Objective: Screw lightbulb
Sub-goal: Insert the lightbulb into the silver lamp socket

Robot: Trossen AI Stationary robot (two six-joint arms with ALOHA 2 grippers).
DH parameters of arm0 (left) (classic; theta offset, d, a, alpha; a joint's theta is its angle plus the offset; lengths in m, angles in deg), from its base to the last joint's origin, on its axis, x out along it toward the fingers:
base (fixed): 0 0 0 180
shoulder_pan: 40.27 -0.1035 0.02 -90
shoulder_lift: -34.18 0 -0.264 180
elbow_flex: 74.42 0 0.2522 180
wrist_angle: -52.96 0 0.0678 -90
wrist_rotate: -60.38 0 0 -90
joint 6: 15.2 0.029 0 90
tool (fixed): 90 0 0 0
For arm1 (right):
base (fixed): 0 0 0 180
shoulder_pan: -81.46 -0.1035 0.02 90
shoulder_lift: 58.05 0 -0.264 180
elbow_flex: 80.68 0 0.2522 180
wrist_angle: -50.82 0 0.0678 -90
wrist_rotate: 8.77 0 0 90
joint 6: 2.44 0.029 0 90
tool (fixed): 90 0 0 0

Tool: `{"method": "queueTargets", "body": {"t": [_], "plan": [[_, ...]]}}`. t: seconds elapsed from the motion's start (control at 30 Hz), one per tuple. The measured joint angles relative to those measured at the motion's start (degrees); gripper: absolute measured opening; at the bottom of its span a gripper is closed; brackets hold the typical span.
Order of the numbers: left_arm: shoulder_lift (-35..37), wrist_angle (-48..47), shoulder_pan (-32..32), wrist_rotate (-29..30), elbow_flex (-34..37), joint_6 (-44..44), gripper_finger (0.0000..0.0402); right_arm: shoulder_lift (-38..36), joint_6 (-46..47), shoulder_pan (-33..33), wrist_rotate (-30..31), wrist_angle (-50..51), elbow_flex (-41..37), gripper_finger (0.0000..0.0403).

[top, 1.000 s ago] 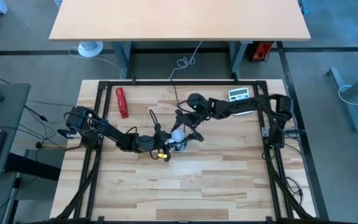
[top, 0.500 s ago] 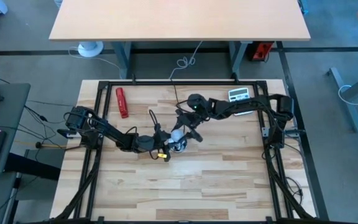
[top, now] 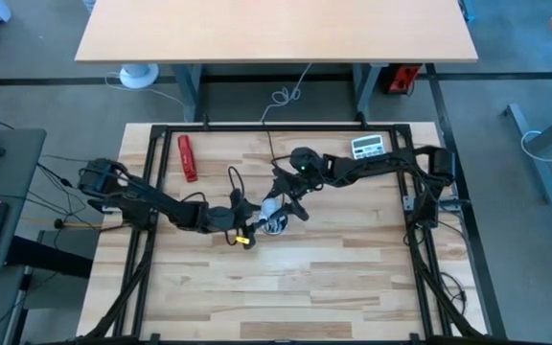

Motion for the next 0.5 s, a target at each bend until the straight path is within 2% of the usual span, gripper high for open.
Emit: {"method": "queueTargets", "body": {"t": [0.3, 0.5], "plan": [[6.4, -10.0, 1.7, 7.0, -0.1, 0.0, 0.0203, -0.3, 4.4, -4.8, 14.3, 0.2, 0.0, 0.0256], [9.2, -11.9, 3.3, 9.8, 1.9, -1.4, 0.0203, -0.4, 8.2, -6.7, 18.7, 0.0, 0.0, 0.0255]]}}
